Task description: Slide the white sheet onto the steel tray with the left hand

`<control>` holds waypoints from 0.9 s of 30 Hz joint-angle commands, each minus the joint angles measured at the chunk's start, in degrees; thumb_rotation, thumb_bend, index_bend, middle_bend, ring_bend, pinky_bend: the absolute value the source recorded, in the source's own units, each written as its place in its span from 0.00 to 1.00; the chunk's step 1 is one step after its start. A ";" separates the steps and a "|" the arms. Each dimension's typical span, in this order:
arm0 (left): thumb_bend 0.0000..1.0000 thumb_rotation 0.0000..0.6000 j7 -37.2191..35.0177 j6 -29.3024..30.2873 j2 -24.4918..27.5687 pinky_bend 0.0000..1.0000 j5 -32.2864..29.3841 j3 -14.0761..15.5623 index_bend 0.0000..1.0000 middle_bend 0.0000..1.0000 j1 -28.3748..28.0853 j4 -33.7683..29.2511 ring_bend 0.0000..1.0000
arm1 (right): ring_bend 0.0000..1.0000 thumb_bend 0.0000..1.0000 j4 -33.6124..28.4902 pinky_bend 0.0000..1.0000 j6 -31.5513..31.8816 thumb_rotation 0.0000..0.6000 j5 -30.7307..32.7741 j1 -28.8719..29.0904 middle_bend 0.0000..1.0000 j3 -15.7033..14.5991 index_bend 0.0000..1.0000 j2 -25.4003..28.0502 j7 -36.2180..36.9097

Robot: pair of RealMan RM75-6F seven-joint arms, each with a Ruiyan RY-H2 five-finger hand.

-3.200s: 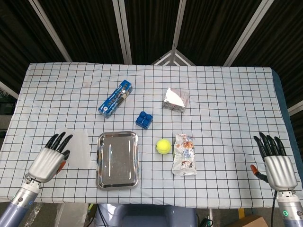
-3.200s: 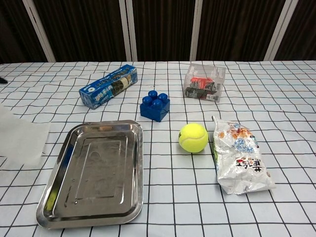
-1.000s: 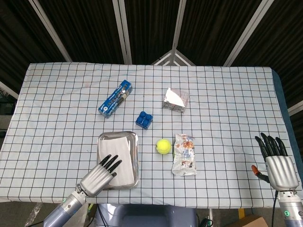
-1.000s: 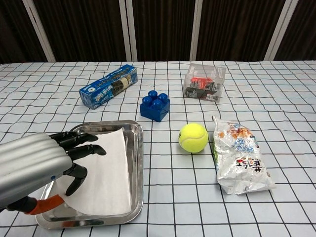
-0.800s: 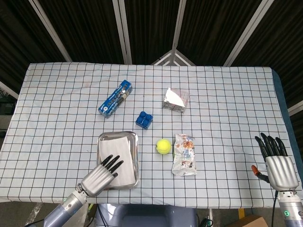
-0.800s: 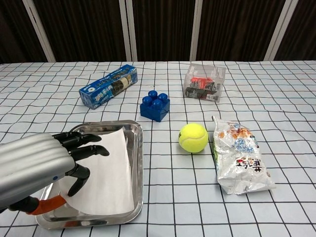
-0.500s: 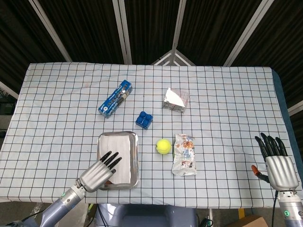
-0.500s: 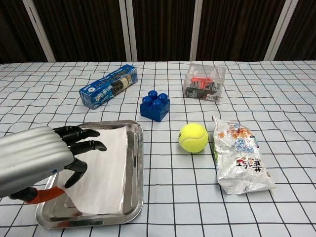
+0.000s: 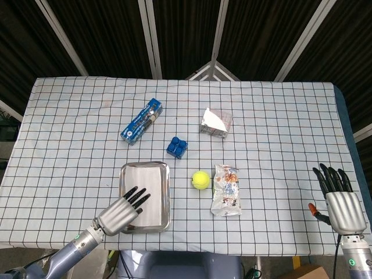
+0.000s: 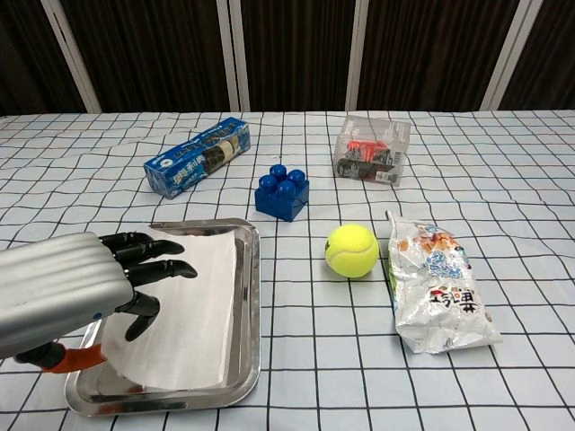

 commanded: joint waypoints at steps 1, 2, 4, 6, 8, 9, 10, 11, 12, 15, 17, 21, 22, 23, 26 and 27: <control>0.32 1.00 0.50 -0.37 0.61 0.08 -0.50 0.13 0.19 0.01 -0.03 -0.55 0.00 | 0.00 0.31 0.02 0.00 0.03 1.00 0.04 0.00 0.00 0.04 0.00 -0.03 -0.09; 0.31 1.00 0.57 -0.44 0.81 0.08 -0.62 0.17 0.15 0.00 -0.04 -0.75 0.00 | 0.00 0.31 0.01 0.00 0.01 1.00 0.04 0.00 0.00 0.03 0.00 -0.05 -0.09; 0.30 1.00 0.59 -0.65 1.56 0.06 -1.11 0.26 0.06 0.00 -0.06 -1.58 0.00 | 0.00 0.31 0.01 0.00 0.05 1.00 0.02 0.00 0.00 0.04 0.00 -0.05 -0.14; 0.30 1.00 0.59 -0.67 2.20 0.05 -1.31 0.29 0.01 0.00 -0.09 -2.22 0.00 | 0.00 0.31 0.04 0.00 0.13 1.00 0.00 -0.02 0.00 0.05 0.00 -0.07 -0.22; 0.28 1.00 0.75 -0.57 3.21 0.04 -1.64 0.35 0.00 0.00 -0.02 -3.13 0.00 | 0.00 0.31 0.05 0.00 0.15 1.00 0.08 -0.05 0.00 0.08 0.00 -0.11 -0.24; 0.28 1.00 0.80 -0.31 3.75 0.04 -1.72 0.35 0.00 0.00 0.07 -3.62 0.00 | 0.00 0.31 0.03 0.00 0.14 1.00 0.14 -0.07 0.00 0.08 0.00 -0.13 -0.24; 0.28 1.00 0.76 -0.08 4.14 0.04 -1.75 0.36 0.00 0.00 0.15 -3.95 0.00 | 0.00 0.31 0.02 0.00 0.14 1.00 0.14 -0.06 0.00 0.09 0.00 -0.14 -0.27; 0.28 1.00 0.69 0.16 4.66 0.04 -1.84 0.40 0.00 0.00 0.26 -4.35 0.00 | 0.00 0.31 0.02 0.00 0.12 1.00 0.13 -0.05 0.00 0.09 0.00 -0.15 -0.34; 0.28 1.00 0.63 0.38 5.02 0.04 -1.96 0.39 0.00 0.00 0.36 -4.64 0.00 | 0.00 0.31 0.00 0.00 0.12 1.00 0.12 -0.05 0.00 0.08 0.00 -0.16 -0.38; 0.24 1.00 0.60 0.74 6.41 0.03 -2.53 0.52 0.00 0.00 0.67 -5.56 0.00 | 0.00 0.31 -0.07 0.00 0.07 1.00 0.13 -0.06 0.00 0.03 0.00 -0.19 -0.55; 0.19 1.00 0.89 0.53 7.53 0.02 -3.21 0.69 0.00 0.00 0.78 -6.14 0.00 | 0.00 0.31 -0.09 0.00 0.11 1.00 0.14 -0.07 0.00 0.05 0.00 -0.21 -0.63; 0.15 1.00 1.59 0.20 9.70 0.01 -5.15 0.65 0.00 0.00 0.99 -7.48 0.00 | 0.00 0.31 -0.12 0.00 0.01 1.00 0.29 -0.06 0.00 0.08 0.00 -0.22 -0.65; 0.15 1.00 1.70 0.13 10.04 0.01 -5.59 0.60 0.00 0.00 1.02 -7.67 0.00 | 0.00 0.31 -0.13 0.00 -0.02 1.00 0.32 -0.05 0.00 0.08 0.00 -0.22 -0.64; 0.15 1.00 1.97 -0.08 10.54 0.01 -6.39 0.51 0.00 0.00 1.04 -7.98 0.00 | 0.00 0.31 -0.13 0.00 -0.06 1.00 0.32 -0.02 0.00 0.08 0.00 -0.24 -0.67; 0.16 1.00 2.85 -0.59 11.47 0.01 -8.45 0.26 0.00 0.00 1.07 -8.95 0.00 | 0.00 0.31 -0.15 0.00 -0.06 1.00 0.24 -0.02 0.00 0.05 0.00 -0.25 -0.77; 0.16 1.00 3.03 -0.38 11.74 0.00 -9.08 0.14 0.00 0.00 1.24 -9.35 0.00 | 0.00 0.31 -0.15 0.00 -0.05 1.00 0.24 -0.03 0.00 0.04 0.00 -0.23 -0.77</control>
